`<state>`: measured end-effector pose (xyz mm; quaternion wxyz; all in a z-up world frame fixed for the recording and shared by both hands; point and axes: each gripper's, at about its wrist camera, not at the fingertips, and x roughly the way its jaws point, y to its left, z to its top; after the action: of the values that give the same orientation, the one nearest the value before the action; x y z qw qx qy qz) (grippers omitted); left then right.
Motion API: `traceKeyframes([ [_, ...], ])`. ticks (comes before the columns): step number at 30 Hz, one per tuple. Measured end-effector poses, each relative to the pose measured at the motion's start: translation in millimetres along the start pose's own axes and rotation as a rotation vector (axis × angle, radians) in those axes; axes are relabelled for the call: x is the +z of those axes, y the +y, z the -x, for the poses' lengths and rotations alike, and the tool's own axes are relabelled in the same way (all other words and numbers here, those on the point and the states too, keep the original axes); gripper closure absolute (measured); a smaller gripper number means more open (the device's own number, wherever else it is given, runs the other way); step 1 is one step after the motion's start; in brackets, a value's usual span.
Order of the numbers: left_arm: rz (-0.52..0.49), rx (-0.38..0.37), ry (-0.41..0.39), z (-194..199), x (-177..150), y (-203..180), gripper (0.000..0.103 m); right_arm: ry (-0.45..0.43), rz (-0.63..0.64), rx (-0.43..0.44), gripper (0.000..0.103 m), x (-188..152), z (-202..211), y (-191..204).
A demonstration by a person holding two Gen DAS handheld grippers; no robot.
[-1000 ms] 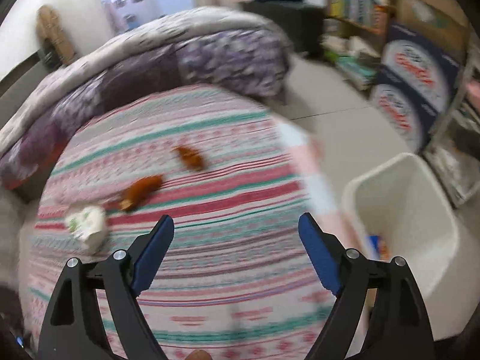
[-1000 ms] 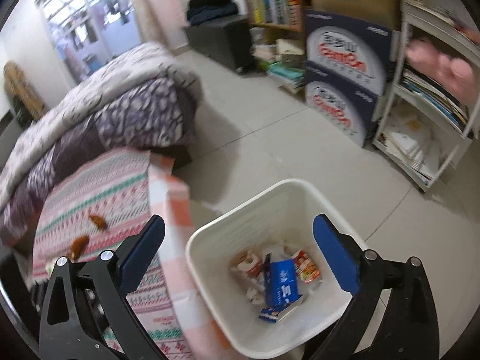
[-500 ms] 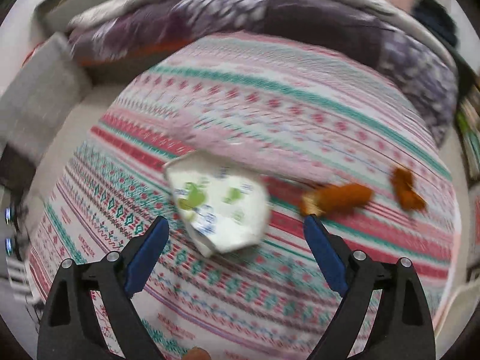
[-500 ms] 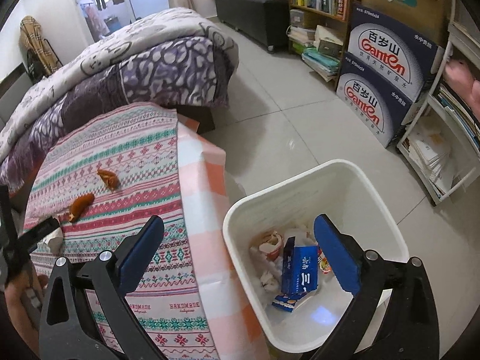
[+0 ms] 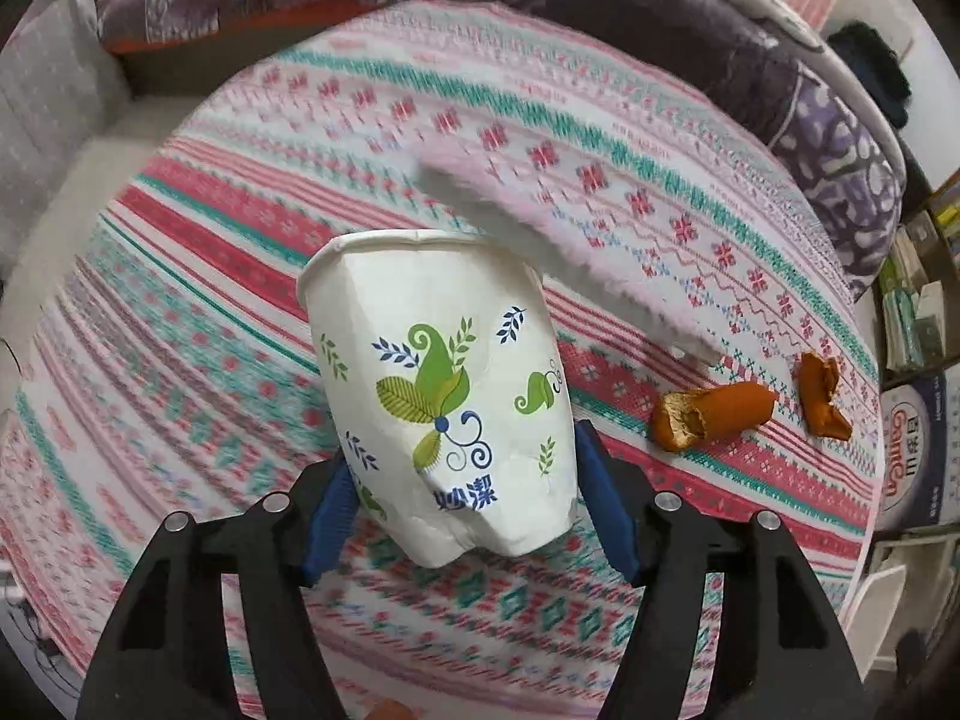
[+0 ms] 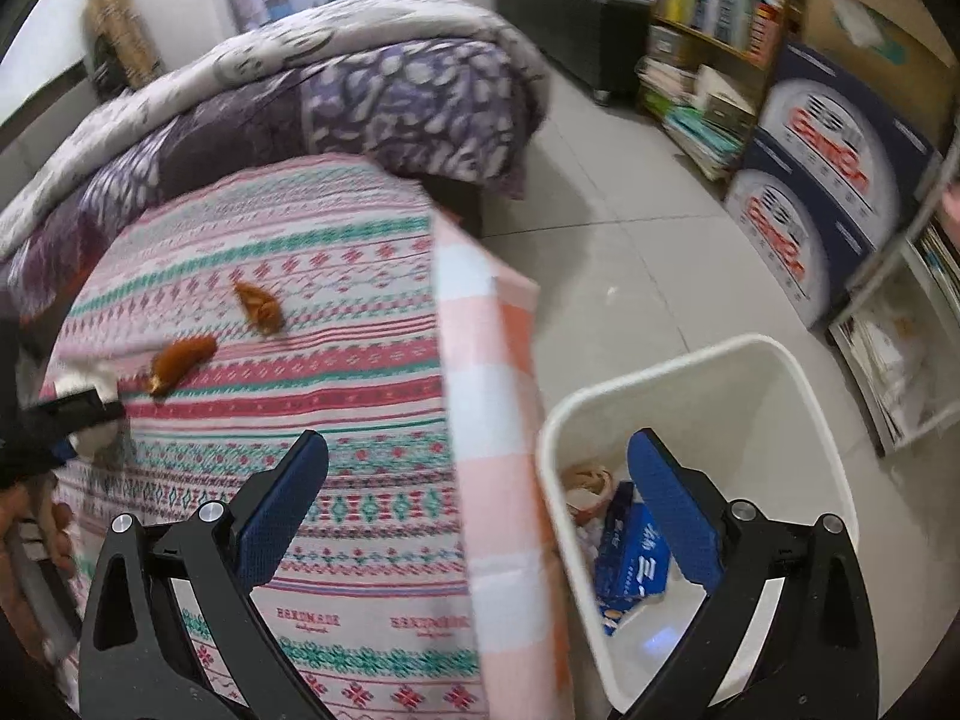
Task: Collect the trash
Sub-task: 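Grasp the white leaf-print paper cup with the left tool, then grasp the orange peel with right tool while left tool holds the paper cup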
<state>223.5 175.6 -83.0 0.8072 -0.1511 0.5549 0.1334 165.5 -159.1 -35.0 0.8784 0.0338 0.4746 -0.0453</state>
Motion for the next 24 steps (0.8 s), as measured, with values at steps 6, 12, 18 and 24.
traceKeyframes([
  [6, -0.011, -0.003, -0.086, 35, 6, 24, 0.039, -0.021, 0.075, 0.081, 0.007, 28, -34, 49],
  [12, 0.081, -0.026, -0.166, 66, 20, 50, 0.039, -0.038, 0.080, 0.155, 0.011, 57, -72, 89],
  [18, 0.099, -0.046, -0.193, 78, 27, 55, 0.039, -0.034, 0.141, 0.162, 0.019, 69, -103, 113],
  [24, 0.047, -0.038, -0.189, 77, 24, 50, 0.038, 0.011, 0.123, 0.186, 0.063, 72, -125, 119],
])
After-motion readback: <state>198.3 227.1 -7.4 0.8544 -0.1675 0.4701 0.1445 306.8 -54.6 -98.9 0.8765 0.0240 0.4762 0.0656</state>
